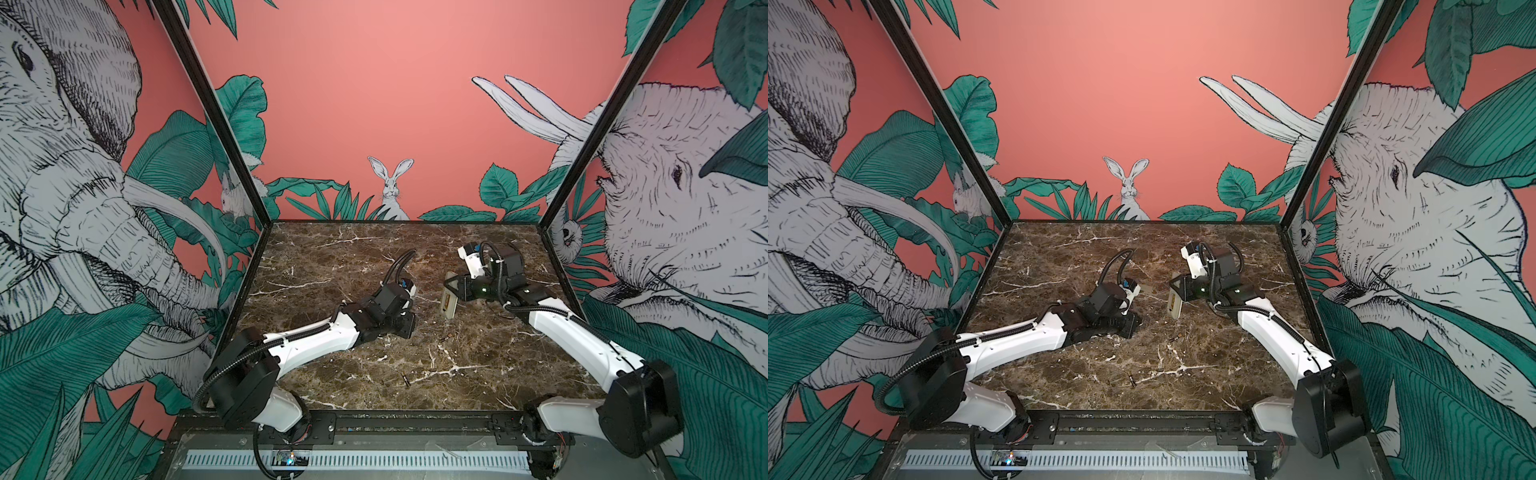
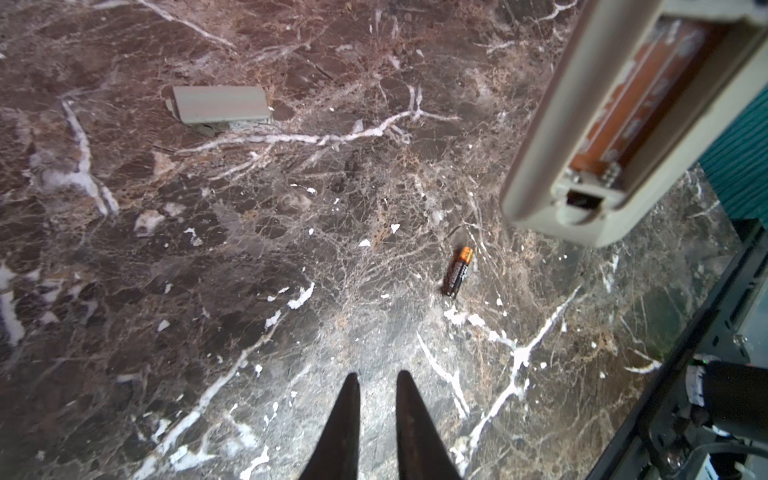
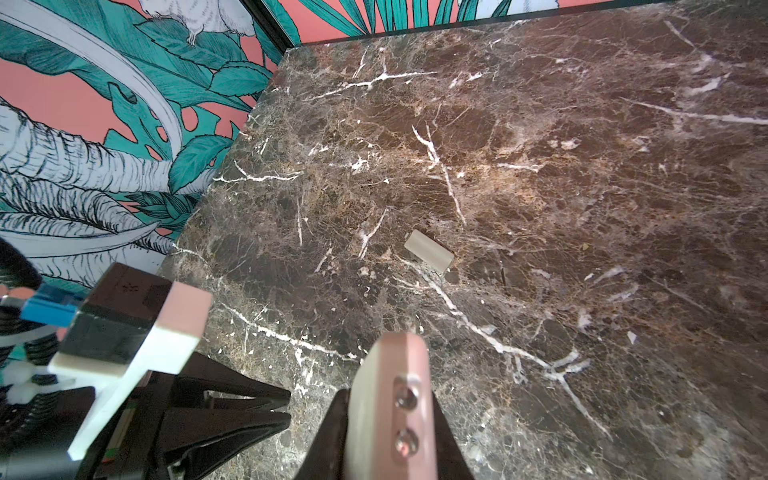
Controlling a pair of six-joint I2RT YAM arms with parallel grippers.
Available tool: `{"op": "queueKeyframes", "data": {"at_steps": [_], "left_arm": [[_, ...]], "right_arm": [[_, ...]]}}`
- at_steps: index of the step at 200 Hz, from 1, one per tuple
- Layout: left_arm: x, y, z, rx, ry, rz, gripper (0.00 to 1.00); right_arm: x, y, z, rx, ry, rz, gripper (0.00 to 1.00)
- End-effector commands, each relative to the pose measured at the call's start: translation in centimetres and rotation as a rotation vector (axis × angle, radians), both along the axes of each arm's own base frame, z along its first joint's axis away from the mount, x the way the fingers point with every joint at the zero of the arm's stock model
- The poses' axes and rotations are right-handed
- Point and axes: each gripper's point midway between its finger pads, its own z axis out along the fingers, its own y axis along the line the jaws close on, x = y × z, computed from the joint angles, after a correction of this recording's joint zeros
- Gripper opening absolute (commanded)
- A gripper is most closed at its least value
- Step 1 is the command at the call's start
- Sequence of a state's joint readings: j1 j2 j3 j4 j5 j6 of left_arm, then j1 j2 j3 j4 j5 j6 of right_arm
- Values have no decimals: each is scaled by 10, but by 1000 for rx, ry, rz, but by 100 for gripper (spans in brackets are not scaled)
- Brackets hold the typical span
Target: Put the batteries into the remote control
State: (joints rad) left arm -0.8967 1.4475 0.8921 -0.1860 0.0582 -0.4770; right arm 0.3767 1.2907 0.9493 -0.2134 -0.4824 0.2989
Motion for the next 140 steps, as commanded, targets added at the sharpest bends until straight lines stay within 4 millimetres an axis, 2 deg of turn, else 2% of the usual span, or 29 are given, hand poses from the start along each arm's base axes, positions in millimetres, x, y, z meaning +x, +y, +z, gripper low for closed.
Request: {"op": "queueKeyframes", "data": {"at_steps": [1,32,57,98,140], "left_arm": [[0,16,9,11,-23,19,20],[-4,29,9,65,-22,3,34],[-15,38,1,93,12,-4,42],[-36,52,-19,111,85,17,48],[-73,54,-36,167,140,7,50]], "right_arm": [[0,-9,17,-16,-68,-11,0],[-5,-15,18,-36,-73,-15,0],[-10,-16,17,-34,-80,-4,0],[-22,-15,11,-16,-84,27,0],[-30,-12,4,-9,-81,65,0]]}}
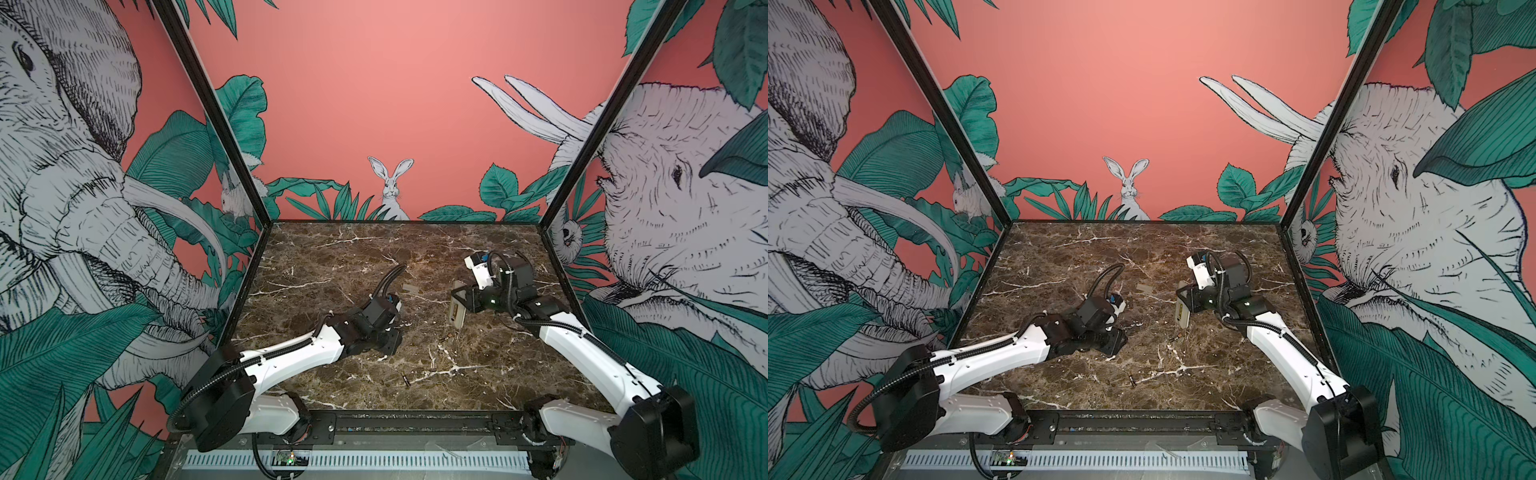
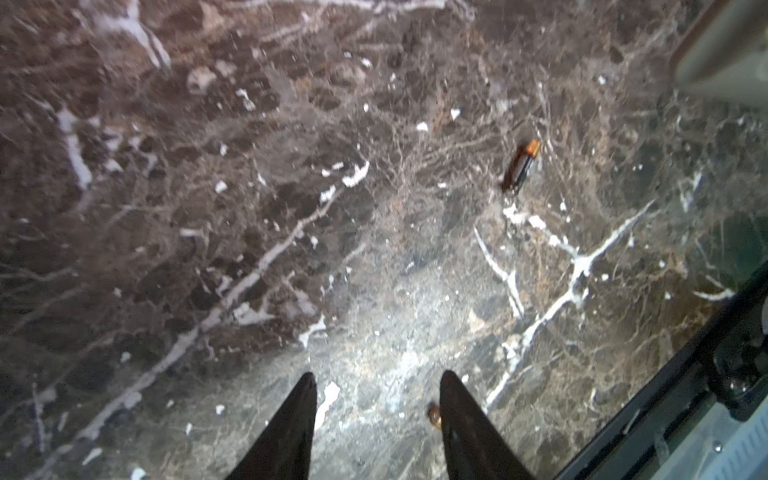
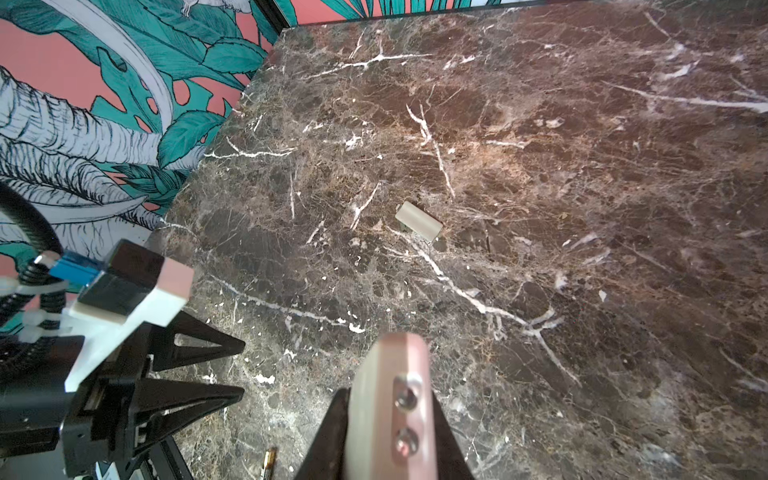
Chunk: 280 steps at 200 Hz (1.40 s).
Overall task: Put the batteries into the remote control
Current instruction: 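Move the left gripper over an AA battery lying on the table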
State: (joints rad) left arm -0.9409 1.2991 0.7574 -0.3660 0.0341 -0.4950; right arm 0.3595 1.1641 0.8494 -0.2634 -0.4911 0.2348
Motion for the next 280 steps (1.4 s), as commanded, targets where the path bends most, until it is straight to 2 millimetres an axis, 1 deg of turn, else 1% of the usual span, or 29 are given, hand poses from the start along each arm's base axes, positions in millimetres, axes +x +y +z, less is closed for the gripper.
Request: {"op": "queueKeyframes", "data": {"at_steps": [1,29,57,74,104,127,160,195,217,232,248,265,280], "left_arm": [[-22,6,-7,32,43,24,50],[-41,3,-16,18,80,34,50],[-44,-6,-15,10,68,6,50],[-41,-17,-10,-3,49,-35,50],[-35,-42,-2,-20,23,-117,50],[-26,-58,2,5,2,-168,49],[-13,-85,8,12,-29,-231,48],[-2,-111,4,10,-22,-279,47],[2,-122,-1,11,-7,-303,47],[2,-122,-3,22,5,-312,46],[0,-114,-3,47,17,-309,46],[-5,-93,-4,102,36,-281,46],[-14,-71,-7,131,67,-226,47]], "right_arm": [[-1,5,12,27,-61,42,0],[-4,5,4,27,-48,52,0],[-6,5,-1,32,-40,58,0],[-3,0,-5,42,-23,41,0],[7,-15,-12,114,22,-19,0],[15,-23,-15,166,41,-59,0],[18,-32,-19,190,50,-97,0],[19,-42,-22,168,45,-136,0],[20,-53,-25,153,43,-174,0],[19,-57,-25,156,46,-186,0],[18,-60,-27,154,47,-190,0],[17,-60,-28,152,49,-190,0],[16,-58,-28,162,49,-175,0]]}}
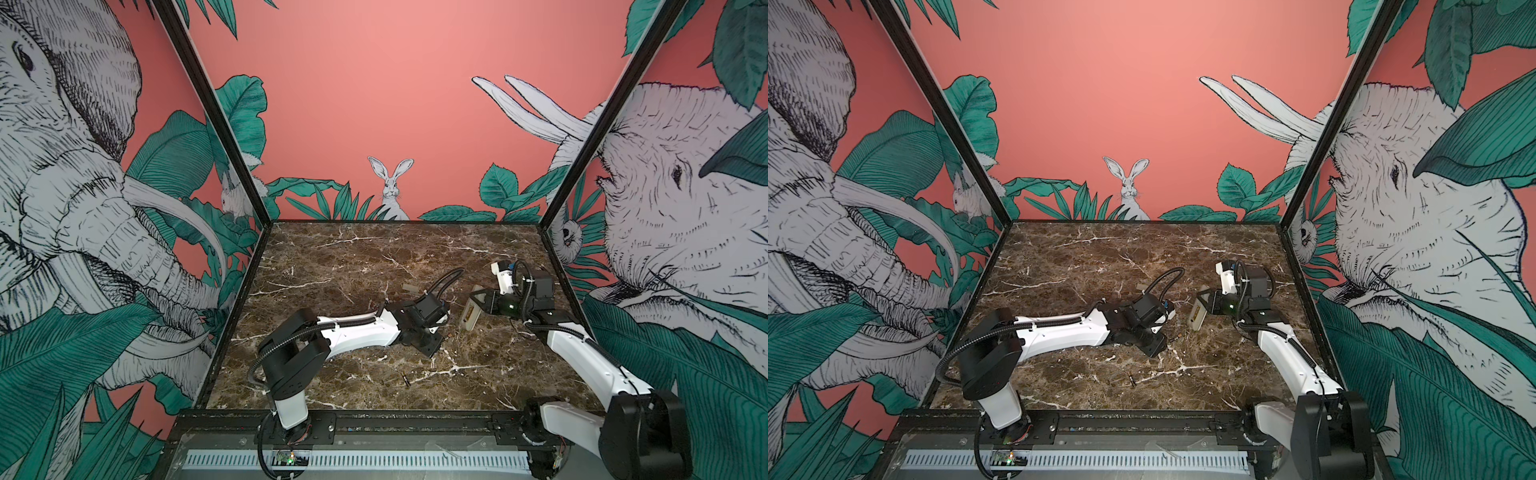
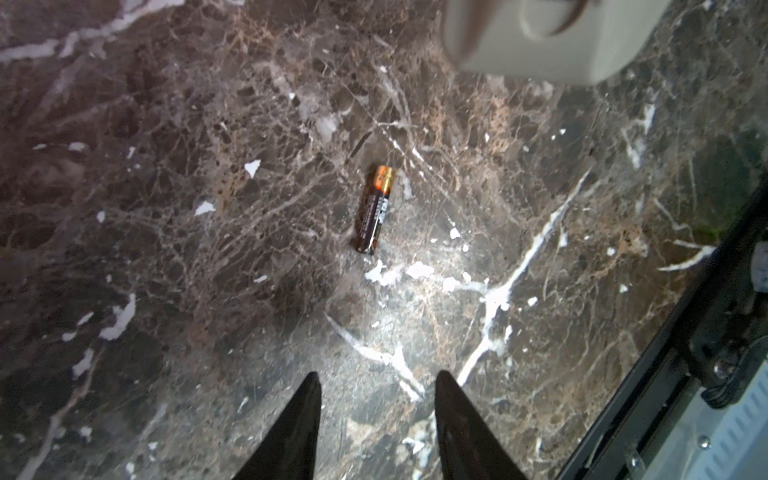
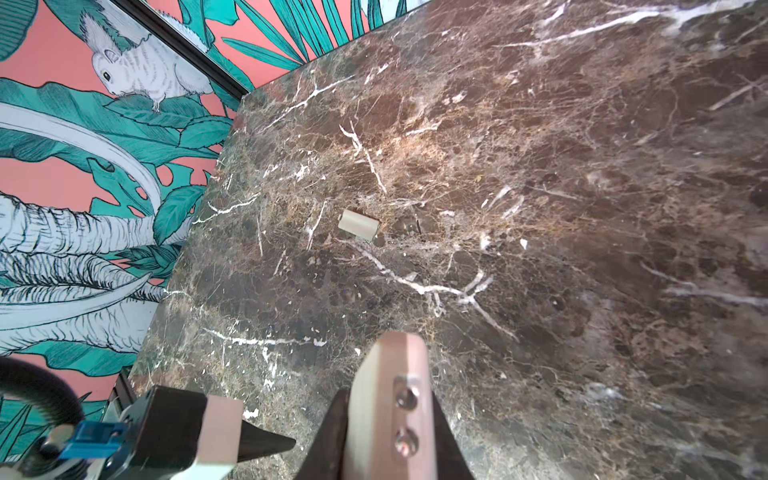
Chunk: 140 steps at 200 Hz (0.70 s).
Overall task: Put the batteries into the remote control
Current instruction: 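Move the left gripper over an AA battery lying on the table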
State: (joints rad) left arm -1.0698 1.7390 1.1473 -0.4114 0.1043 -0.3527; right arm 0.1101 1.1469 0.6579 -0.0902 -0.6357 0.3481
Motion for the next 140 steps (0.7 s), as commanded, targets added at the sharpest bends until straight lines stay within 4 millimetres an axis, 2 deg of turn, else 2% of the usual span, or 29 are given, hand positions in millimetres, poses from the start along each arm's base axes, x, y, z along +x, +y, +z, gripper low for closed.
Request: {"op": "queueKeyframes", "data": {"at_steps": [1,24,57,96,140], "left_arm": [[-11,37,10,56,23,66,47],[-30,60,5,38,75,163,48],[-46,81,1,44,90,246,48],[-60,91,-3,56,127,272,48],[-70,99,-8,20,166,316,48]], "right_arm": [[1,3,10,11,-51,20,0],[1,10,14,50,-67,64,0],[0,22,25,118,-100,118,0],[-8,38,34,165,-136,193,0],[-24,62,57,234,-235,303,0]]}}
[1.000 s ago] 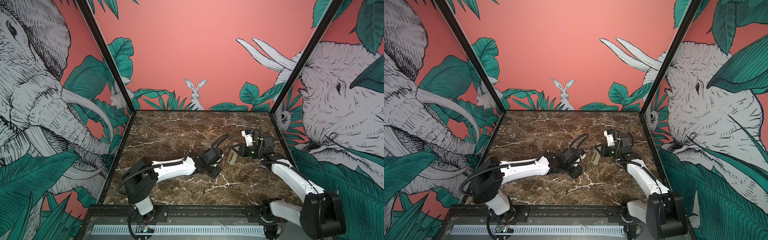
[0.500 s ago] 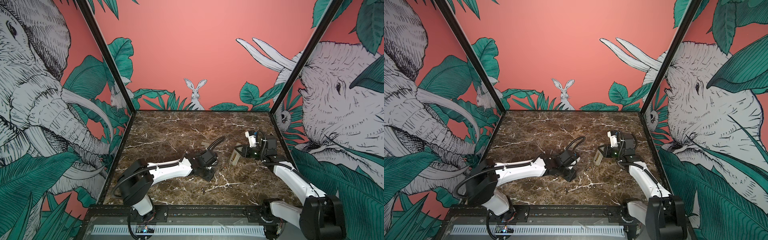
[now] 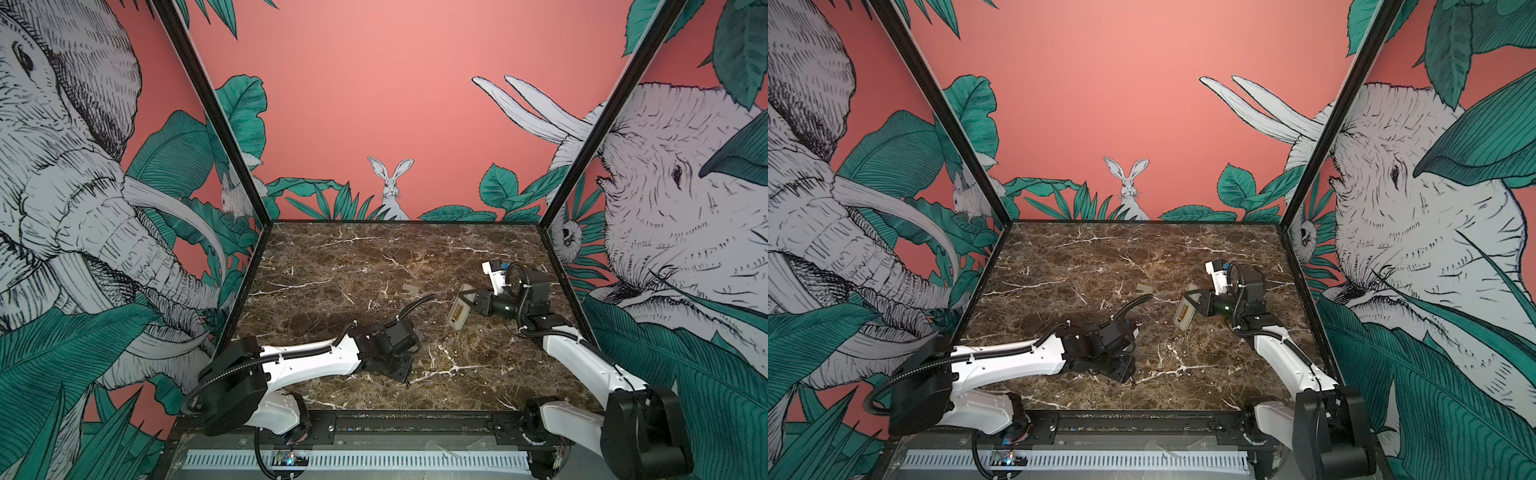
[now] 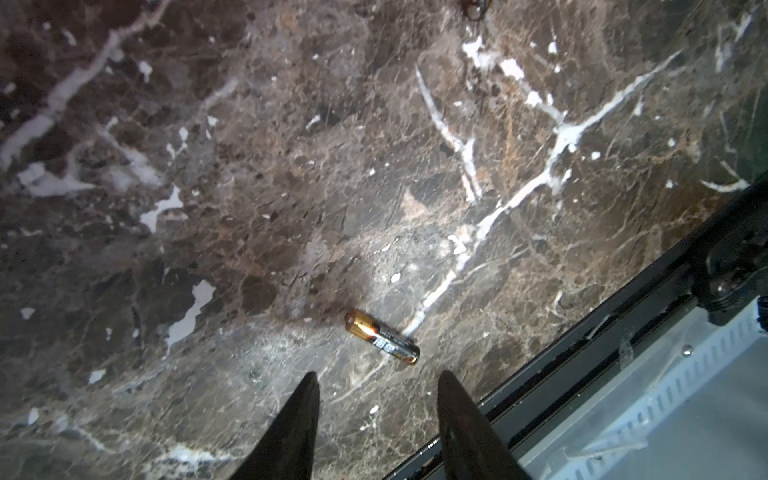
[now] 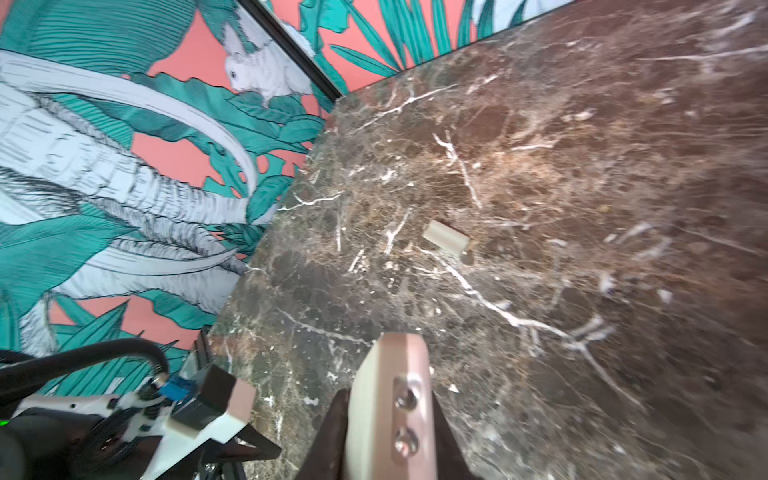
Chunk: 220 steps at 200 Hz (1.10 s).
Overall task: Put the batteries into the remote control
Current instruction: 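Move the left gripper over an AA battery lying on the table, then lower the left gripper and close it on the AA battery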
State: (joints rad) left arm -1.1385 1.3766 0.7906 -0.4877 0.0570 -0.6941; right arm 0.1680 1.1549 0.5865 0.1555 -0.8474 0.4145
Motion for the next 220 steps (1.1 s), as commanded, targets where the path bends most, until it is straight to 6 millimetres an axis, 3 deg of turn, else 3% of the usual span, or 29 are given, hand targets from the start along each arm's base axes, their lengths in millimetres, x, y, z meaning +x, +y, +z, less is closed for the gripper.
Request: {"op": "queueKeyframes", "data": {"at_steps": [1,71,152,220], "left_arm": [[-6,7,0,-19,23,60,48],[-7,4,-5,-50,26,86,44],[-4,-3,-12,-62,42,138,37],[-1,6,-23,15,56,218,36]], "right_arm": [[-7,18,34,68,-138,91,0],[-20,37,48,110,-209,163,0],[-12,32,33,50,-188,118,0],[-12,28,31,23,-201,93,0]]}}
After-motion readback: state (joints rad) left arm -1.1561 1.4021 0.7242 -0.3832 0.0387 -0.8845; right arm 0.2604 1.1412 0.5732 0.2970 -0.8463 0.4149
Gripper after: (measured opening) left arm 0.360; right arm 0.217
